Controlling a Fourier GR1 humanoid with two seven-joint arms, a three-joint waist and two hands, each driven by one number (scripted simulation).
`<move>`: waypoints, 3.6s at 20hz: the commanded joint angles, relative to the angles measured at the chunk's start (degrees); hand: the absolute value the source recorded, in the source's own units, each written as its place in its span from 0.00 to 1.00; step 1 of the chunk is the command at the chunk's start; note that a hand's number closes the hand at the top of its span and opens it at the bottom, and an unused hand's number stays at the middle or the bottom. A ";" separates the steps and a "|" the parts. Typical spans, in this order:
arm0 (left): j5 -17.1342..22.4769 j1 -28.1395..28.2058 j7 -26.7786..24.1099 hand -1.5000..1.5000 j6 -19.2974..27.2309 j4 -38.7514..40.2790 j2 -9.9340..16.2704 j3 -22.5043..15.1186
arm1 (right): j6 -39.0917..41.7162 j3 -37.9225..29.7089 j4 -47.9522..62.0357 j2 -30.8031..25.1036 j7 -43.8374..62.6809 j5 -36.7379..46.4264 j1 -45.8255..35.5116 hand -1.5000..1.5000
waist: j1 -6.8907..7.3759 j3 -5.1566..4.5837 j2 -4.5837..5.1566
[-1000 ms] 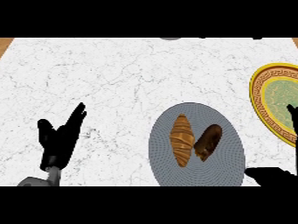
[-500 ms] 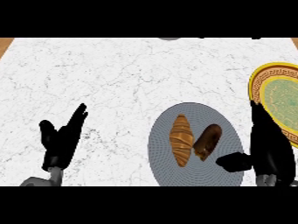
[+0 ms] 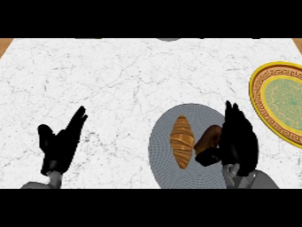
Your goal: Pick the sweet potato from the placemat and place it in the plate
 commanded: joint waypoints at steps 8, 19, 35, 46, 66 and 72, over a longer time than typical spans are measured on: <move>-0.69 3.19 4.01 0.50 0.58 -3.79 -0.65 -1.61 | 5.49 -6.04 10.37 8.53 9.05 8.30 -1.85 0.00 | 0.25 -0.22 0.20; -2.18 1.98 3.87 0.50 0.36 -2.34 -1.71 -0.87 | 13.23 -9.94 13.29 12.94 2.31 8.71 1.66 1.00 | -0.29 -0.23 0.21; -2.11 0.91 2.61 0.50 -2.55 0.04 -1.59 3.31 | 7.39 3.56 2.87 13.19 -15.01 18.99 8.96 1.00 | -1.07 -0.23 -0.07; -1.87 3.98 2.03 0.50 -3.89 -1.60 -1.46 3.32 | -11.66 11.88 -19.85 6.80 -30.14 23.31 14.93 1.00 | -1.22 -0.20 -0.06; -3.67 0.70 4.32 0.50 -3.83 -1.13 -4.02 3.23 | -35.40 -30.29 -4.88 -7.67 -55.85 -20.22 14.11 1.00 | -0.25 -0.09 0.44; -3.93 1.95 1.59 0.50 -4.80 1.15 -3.79 4.69 | -33.87 -39.99 14.07 -12.14 -67.42 -31.38 2.38 1.00 | 0.33 -0.12 0.54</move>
